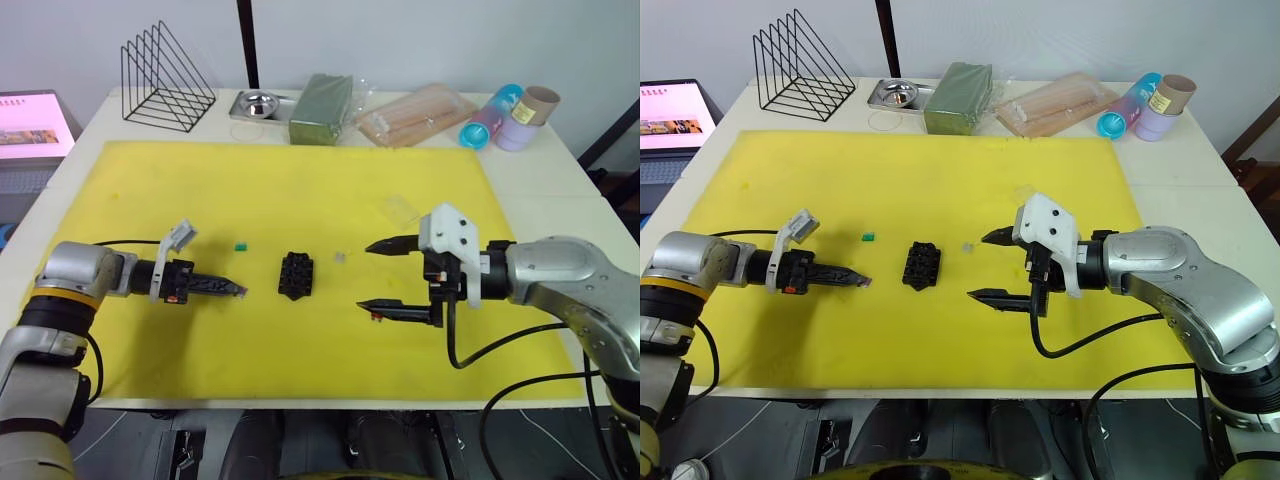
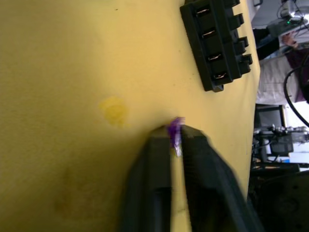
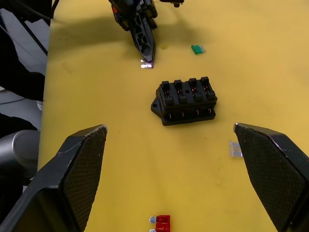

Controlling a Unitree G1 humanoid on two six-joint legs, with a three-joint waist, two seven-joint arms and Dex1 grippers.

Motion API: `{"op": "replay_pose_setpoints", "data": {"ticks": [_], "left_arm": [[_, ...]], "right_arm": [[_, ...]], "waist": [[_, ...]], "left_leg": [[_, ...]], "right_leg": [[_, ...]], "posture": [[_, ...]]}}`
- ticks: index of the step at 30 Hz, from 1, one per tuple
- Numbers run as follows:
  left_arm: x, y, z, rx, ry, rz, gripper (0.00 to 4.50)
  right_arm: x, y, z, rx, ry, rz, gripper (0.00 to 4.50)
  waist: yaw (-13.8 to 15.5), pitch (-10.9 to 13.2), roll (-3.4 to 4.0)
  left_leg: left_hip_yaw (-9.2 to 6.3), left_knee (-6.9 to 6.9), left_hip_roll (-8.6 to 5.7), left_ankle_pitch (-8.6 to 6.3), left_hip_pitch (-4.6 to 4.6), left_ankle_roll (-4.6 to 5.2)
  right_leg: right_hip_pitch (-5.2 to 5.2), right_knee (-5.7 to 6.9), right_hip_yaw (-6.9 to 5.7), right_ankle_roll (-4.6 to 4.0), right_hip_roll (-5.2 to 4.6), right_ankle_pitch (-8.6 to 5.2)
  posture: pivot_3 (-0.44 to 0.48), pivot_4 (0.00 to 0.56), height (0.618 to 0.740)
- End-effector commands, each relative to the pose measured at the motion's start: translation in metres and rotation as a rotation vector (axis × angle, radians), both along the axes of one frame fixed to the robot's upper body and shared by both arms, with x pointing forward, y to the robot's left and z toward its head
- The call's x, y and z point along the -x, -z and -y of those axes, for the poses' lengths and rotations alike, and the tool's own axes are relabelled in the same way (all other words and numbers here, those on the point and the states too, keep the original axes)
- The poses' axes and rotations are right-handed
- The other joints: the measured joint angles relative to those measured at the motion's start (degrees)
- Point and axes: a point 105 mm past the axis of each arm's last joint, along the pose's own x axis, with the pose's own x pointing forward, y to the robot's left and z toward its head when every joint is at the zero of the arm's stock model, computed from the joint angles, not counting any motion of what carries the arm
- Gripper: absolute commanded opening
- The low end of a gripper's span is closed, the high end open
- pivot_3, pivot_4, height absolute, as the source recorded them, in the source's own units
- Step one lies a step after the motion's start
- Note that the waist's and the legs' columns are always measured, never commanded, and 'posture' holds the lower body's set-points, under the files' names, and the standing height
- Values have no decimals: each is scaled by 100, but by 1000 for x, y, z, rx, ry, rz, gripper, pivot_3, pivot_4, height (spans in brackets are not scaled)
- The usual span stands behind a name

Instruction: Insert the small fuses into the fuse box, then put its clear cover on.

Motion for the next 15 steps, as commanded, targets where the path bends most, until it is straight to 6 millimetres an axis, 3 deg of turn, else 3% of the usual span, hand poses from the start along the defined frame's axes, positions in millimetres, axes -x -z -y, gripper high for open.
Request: {"op": "replay_pose_setpoints", "data": {"ticks": [1,7,15], "left_arm": [[1,2,-7,-27,-14,7,22],[2,-4,-5,-12,5,46,22],[-13,-55,7,186,-8,436,22]], "right_arm": [[4,-7,-3,9,-24,48,4500],[4,-7,-3,8,-23,48,4500],[2,-9,0,2,-15,39,4500]], "waist": [[-2,0,0],[-3,0,0],[7,0,0]], "left_leg": [[0,0,0,0,0,0],[0,0,1,0,0,0],[-5,0,1,0,-5,0]], "right_leg": [[0,0,0,0,0,0],[0,0,0,0,0,0],[-2,-3,-2,1,-8,0]], "posture": [[0,150,740],[0,150,740],[0,150,740]]}}
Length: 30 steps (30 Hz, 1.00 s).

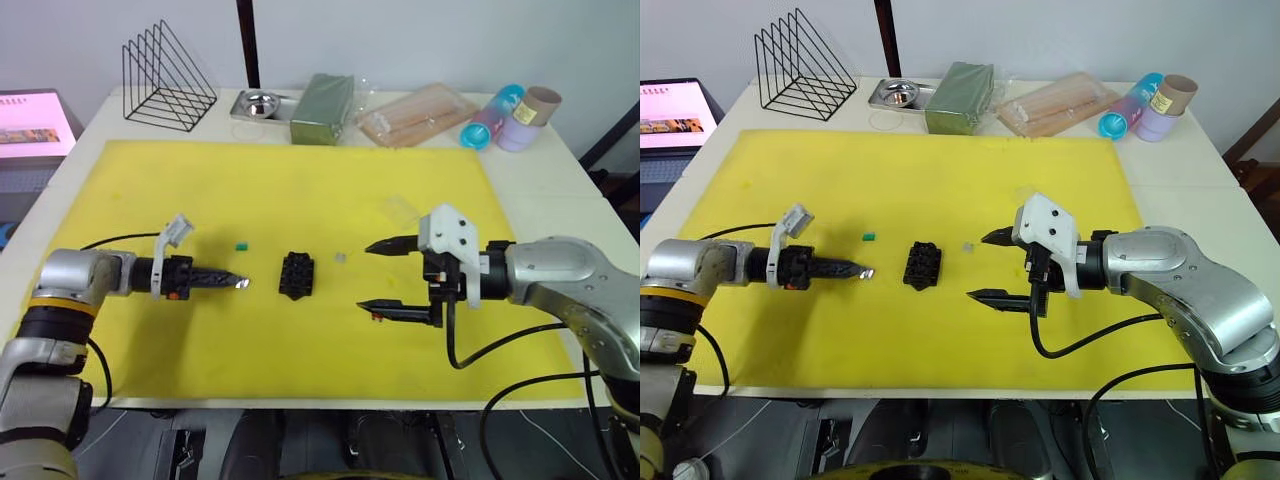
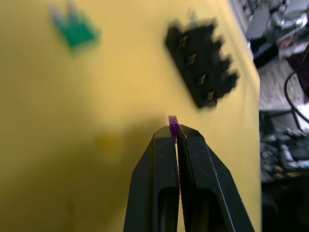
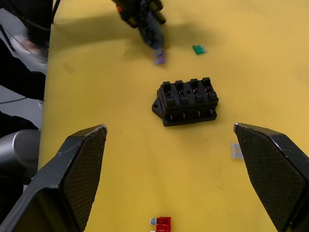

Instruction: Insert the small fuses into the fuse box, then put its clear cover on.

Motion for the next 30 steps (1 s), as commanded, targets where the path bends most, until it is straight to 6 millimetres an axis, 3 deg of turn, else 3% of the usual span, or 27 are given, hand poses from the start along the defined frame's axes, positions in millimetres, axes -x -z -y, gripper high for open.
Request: {"op": "replay_pose_setpoints", "data": {"ticks": [1,4,7,10,13,16,20,25,30], "left_arm": [[-2,-41,5,109,15,211,22],[4,-66,14,157,45,300,22],[7,-77,22,163,73,360,22],[20,-114,52,180,245,576,22],[29,-132,73,249,309,626,22],[41,-142,91,281,387,681,22],[49,-151,104,318,438,725,22],[48,-148,110,305,457,751,0],[47,-144,111,299,460,764,0]], "right_arm": [[2,-10,1,-6,-8,37,4500],[0,-17,2,-46,5,17,4500],[-2,-25,2,-86,20,-7,4500],[5,-60,6,-214,-25,-166,4500],[1,-80,6,-254,-2,-215,4500],[-9,-96,0,-287,39,-205,4500],[-8,-100,-9,-266,31,-240,4500],[-5,-108,-19,-258,1,-258,3275],[-2,-108,-24,-253,-15,-282,3275]], "waist": [[-9,0,0],[-15,0,0],[-12,0,0],[-2,4,1],[8,4,0],[-41,3,3],[-48,4,4],[-36,4,5],[-30,4,5]], "left_leg": [[-1,-1,0,0,0,0],[-5,-1,0,0,-3,0],[-7,-1,0,0,-1,0],[-5,-1,-1,0,-1,0],[-9,1,-3,2,-4,-3],[-6,-5,-3,1,-2,-3],[-1,-7,1,1,-3,-3],[2,-8,0,1,-8,-2],[4,-6,-1,1,-10,-2]], "right_leg": [[-1,-2,1,0,-2,0],[-3,-3,2,1,-3,1],[-2,-1,2,2,-3,1],[-1,-2,2,1,-3,2],[3,-5,-5,1,-9,2],[1,-8,2,1,-9,2],[-10,-1,7,1,4,2],[-10,-4,7,1,6,2],[-9,-6,5,0,6,1]], "posture": [[0,150,740],[0,150,740],[0,150,740],[0,150,740],[0,150,740],[0,150,740],[0,150,740],[0,150,740],[0,150,740]]}}
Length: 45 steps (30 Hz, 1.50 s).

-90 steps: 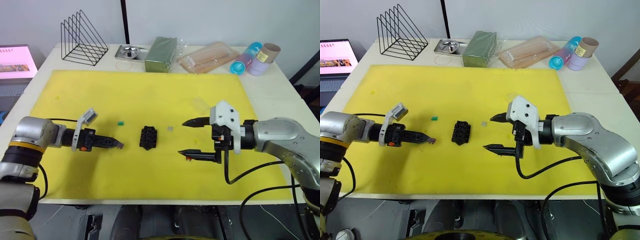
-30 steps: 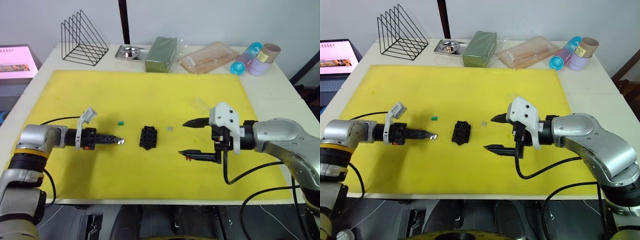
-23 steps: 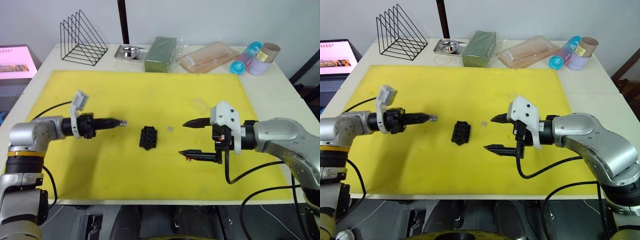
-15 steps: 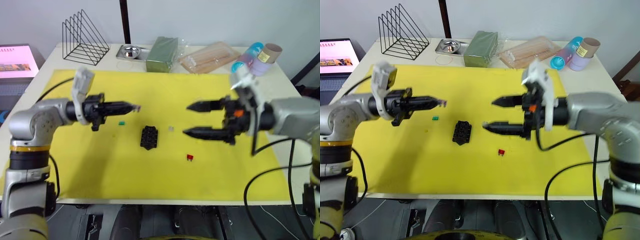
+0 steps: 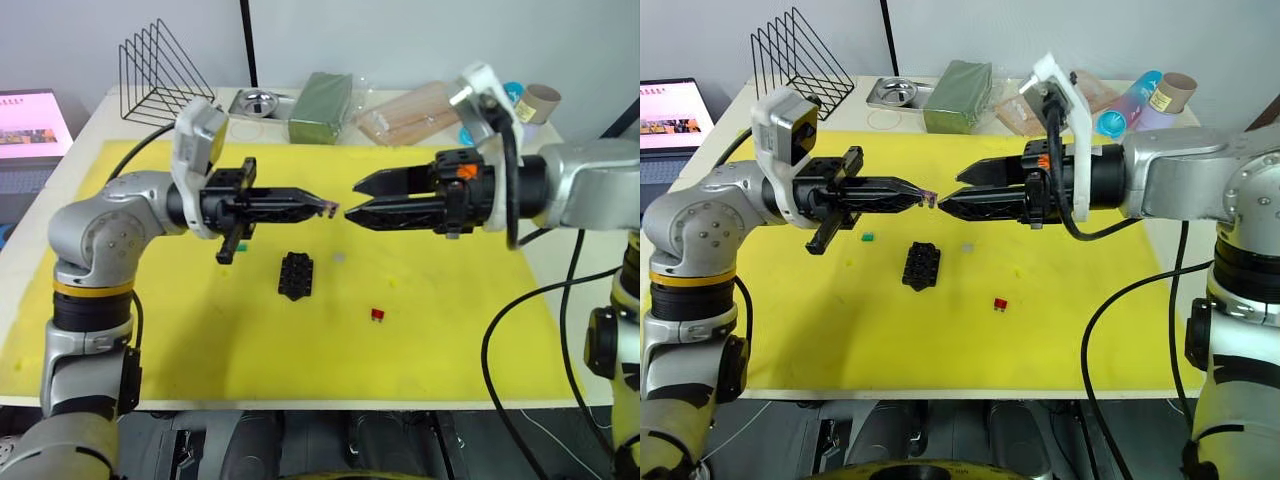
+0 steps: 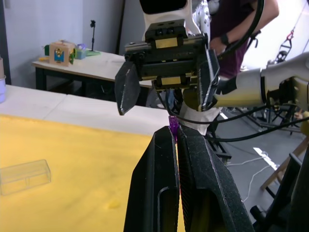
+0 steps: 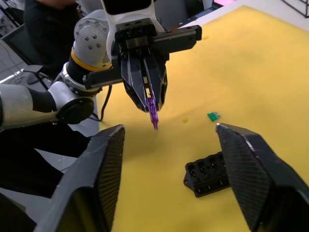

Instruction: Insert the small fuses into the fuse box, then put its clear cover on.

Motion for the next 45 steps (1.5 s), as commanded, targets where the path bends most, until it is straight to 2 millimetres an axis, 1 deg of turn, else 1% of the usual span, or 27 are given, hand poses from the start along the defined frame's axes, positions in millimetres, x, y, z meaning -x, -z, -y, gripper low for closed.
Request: {"op": "replay_pose_setpoints", "data": {"ticks": [1,3,5,7,9,18,38,41,44,45], "left_arm": [[2,-6,1,9,4,51,0],[1,-5,2,16,-3,50,0],[0,-3,1,12,-6,51,0],[0,-2,1,10,-8,54,0],[-1,-1,1,9,-9,56,0],[-1,3,-1,-9,-6,63,0],[-2,2,1,0,-3,62,0],[-3,3,2,2,-5,57,0],[-2,4,2,-1,-3,57,0],[-2,4,2,0,-4,56,0]], "right_arm": [[5,-7,-5,-12,-26,17,3275],[5,-5,-7,-10,-29,13,3275],[4,-2,-10,-5,-27,7,2936],[4,-1,-11,-3,-28,1,2401],[5,-1,-11,-6,-34,-2,1684],[9,-4,-11,-20,-55,-12,1684],[6,1,-12,-13,-32,-26,1684],[5,0,-13,-18,-30,-25,1106],[5,0,-13,-17,-30,-24,82],[5,1,-13,-14,-30,-22,33]], "waist": [[-8,0,0],[-11,0,0],[-12,0,0],[-12,0,0],[-9,0,0],[-10,0,0],[-10,0,0],[-10,0,0],[-9,0,0],[-10,0,0]], "left_leg": [[0,0,0,0,-1,0],[0,0,1,0,-1,0],[0,0,1,0,-3,0],[0,0,1,0,-3,0],[0,-1,1,0,-4,0],[0,0,1,0,-16,0],[-1,0,2,0,-28,0],[-1,0,2,0,-29,0],[-1,0,2,0,-29,0],[-1,0,2,0,-29,0]], "right_leg": [[-1,0,0,0,0,0],[-2,0,0,0,1,0],[-4,0,0,0,1,0],[-4,0,0,0,2,0],[-5,0,0,0,2,0],[-15,0,-1,0,2,0],[-29,0,0,0,2,0],[-30,0,0,0,2,0],[-30,0,0,0,2,0],[-30,0,0,0,1,0]], "posture": [[0,150,740],[0,150,740],[0,150,740],[0,150,740],[0,150,740],[0,150,740],[0,150,740],[0,150,740],[0,150,740],[0,150,740]]}}
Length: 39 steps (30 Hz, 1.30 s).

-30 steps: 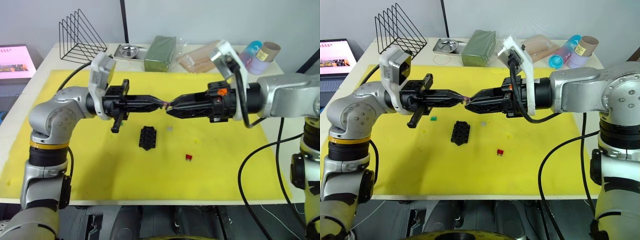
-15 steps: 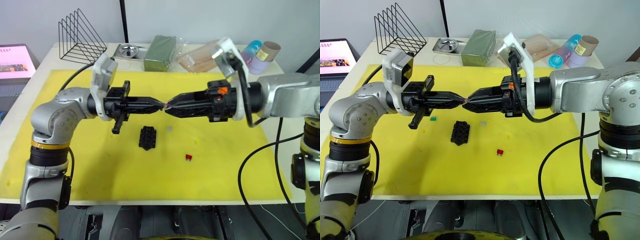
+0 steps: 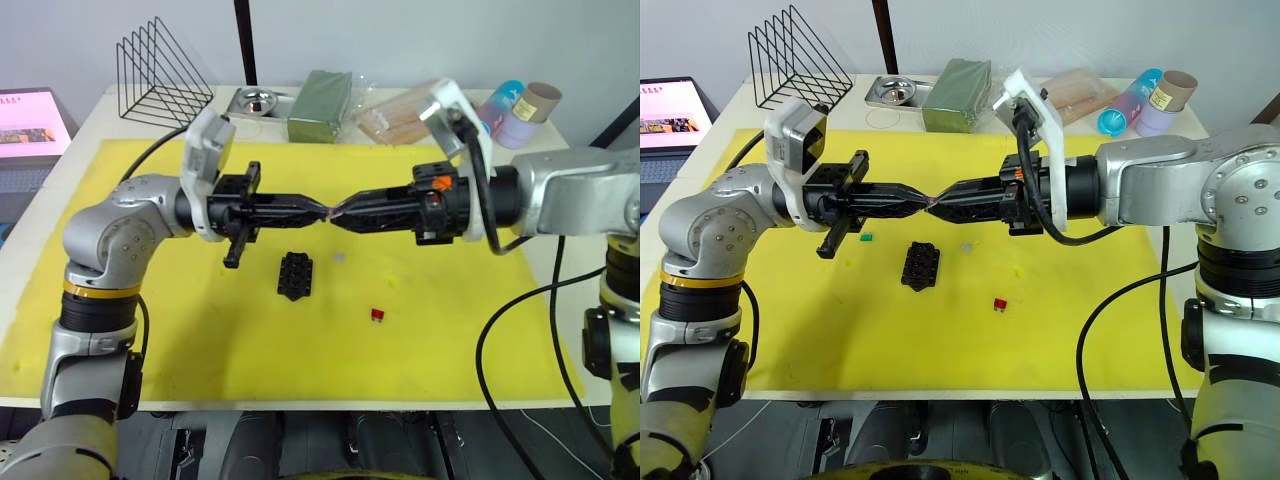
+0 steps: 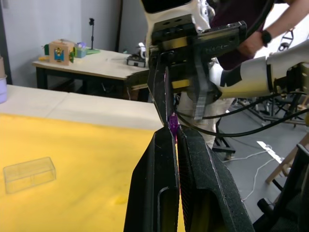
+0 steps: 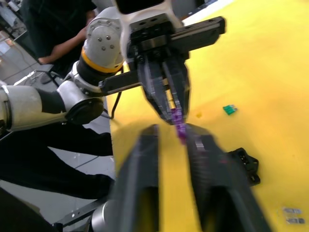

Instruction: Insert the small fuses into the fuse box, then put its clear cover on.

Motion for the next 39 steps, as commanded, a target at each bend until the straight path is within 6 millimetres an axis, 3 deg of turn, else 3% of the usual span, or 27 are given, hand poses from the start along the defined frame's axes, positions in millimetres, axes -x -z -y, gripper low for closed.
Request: {"op": "replay_pose_setpoints", "data": {"ticks": [1,9,13,21,23,27,39], "left_arm": [[2,-5,0,10,0,29,0],[-8,1,3,-73,-68,-1,0],[-13,10,-3,-148,-105,-19,1076],[-13,61,-46,-466,-115,54,4018],[-11,68,-52,-504,-89,59,4455],[-13,100,-74,-648,-92,54,4455],[-24,105,-65,-610,-121,139,4455]], "right_arm": [[5,-9,-1,-21,-18,41,33],[6,-6,-1,11,-21,60,33],[6,5,-2,70,-32,107,0],[-2,52,-10,222,-110,268,0],[-3,56,-12,221,-136,302,0],[-19,93,-35,236,-157,324,0],[-25,106,-55,201,-172,355,0]], "waist": [[-2,0,0],[3,0,0],[-2,1,2],[-16,3,6],[-9,4,7],[-14,2,5],[7,4,7]], "left_leg": [[0,0,0,0,0,0],[0,0,0,0,-1,0],[0,-3,-1,0,-3,0],[6,-10,-1,0,-6,0],[13,-10,0,0,-10,0],[27,-6,-1,0,-10,0],[14,7,-1,1,-49,0]], "right_leg": [[-1,0,0,0,0,0],[-2,0,0,0,0,0],[-8,0,3,0,1,0],[-26,3,7,-1,7,-1],[-30,3,7,-1,6,-1],[-29,3,7,-3,8,0],[-58,13,-1,0,5,2]], "posture": [[0,150,740],[0,150,740],[0,150,740],[0,150,740],[0,150,740],[0,150,740],[0,150,740]]}}
